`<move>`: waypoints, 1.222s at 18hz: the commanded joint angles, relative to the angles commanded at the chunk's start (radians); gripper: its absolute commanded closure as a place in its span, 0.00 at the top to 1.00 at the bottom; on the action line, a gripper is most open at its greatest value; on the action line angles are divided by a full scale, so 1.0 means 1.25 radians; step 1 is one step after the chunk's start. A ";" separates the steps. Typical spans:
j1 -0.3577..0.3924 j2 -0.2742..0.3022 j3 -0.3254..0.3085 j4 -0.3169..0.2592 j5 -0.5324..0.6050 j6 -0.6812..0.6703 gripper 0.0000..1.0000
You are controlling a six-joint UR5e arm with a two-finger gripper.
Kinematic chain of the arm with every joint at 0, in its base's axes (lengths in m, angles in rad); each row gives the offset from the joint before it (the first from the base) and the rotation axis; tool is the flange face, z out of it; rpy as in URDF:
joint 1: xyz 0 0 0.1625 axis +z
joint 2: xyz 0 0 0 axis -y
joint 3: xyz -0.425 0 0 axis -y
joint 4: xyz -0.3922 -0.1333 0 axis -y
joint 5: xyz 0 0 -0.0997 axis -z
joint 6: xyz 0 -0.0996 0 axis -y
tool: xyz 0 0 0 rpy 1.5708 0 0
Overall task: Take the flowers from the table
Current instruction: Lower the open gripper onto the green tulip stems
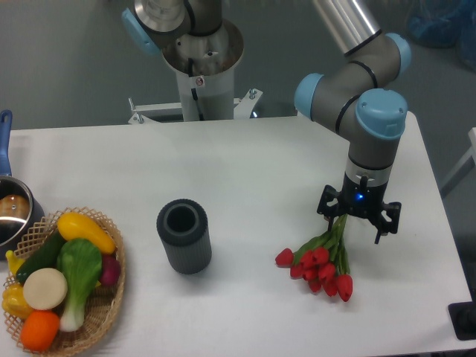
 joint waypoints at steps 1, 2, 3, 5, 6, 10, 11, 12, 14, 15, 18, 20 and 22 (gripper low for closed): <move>0.006 0.002 -0.015 -0.001 0.000 0.021 1.00; 0.006 0.002 -0.028 -0.001 0.001 0.053 1.00; 0.006 0.002 -0.040 0.000 0.004 0.081 1.00; 0.015 0.001 -0.054 0.001 0.007 0.110 1.00; 0.015 0.001 -0.055 0.001 0.007 0.113 1.00; 0.022 0.001 -0.068 -0.001 0.007 0.114 1.00; 0.027 0.002 -0.072 -0.004 0.006 0.115 1.00; 0.033 0.002 -0.081 -0.004 0.007 0.131 1.00; 0.047 -0.001 -0.098 -0.005 0.004 0.184 1.00; 0.053 -0.002 -0.109 -0.007 0.001 0.202 1.00; 0.070 -0.005 -0.123 -0.005 -0.024 0.250 1.00; 0.069 -0.007 -0.129 -0.006 -0.027 0.260 1.00; 0.068 -0.010 -0.129 -0.005 -0.026 0.259 1.00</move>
